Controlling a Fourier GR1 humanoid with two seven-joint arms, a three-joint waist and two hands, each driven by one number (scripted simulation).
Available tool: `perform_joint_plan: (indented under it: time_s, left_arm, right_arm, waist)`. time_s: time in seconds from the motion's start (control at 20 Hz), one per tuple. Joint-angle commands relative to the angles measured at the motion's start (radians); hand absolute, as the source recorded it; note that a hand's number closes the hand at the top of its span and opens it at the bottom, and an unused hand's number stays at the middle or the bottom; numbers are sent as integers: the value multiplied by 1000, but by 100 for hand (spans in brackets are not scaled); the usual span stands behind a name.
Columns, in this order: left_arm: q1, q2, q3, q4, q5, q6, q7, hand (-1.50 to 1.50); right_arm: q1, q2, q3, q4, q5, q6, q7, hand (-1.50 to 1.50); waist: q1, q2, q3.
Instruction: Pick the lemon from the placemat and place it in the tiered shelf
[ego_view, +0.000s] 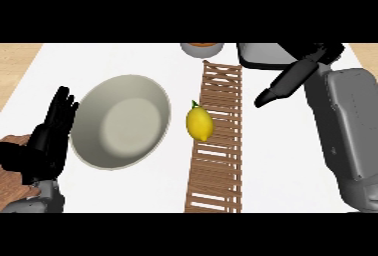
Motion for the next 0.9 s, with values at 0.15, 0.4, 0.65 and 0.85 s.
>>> perform_joint_plan:
  time_s: [0.15,0.4,0.65,0.85]
  left_arm:
    - [25,6,-5,-37,10,-24,7,0]
    - [-77,11,-1,-13,11,-15,65,0]
    - [-41,-4,-12,22,6,-29,-10,0]
    - [-61,-13,-25,24,-14,-12,7,0]
  right_arm:
    - [-145,-241,-152,337,-21,101,-49,-150]
    - [-216,-337,-144,562,41,217,-197,-150]
    - [-206,-395,-121,652,115,272,-365,-150]
    - [-234,-438,-127,715,110,315,-389,-150]
  waist:
    - [26,9,1]
    - [42,20,2]
    - [54,25,3]
    - [64,30,4]
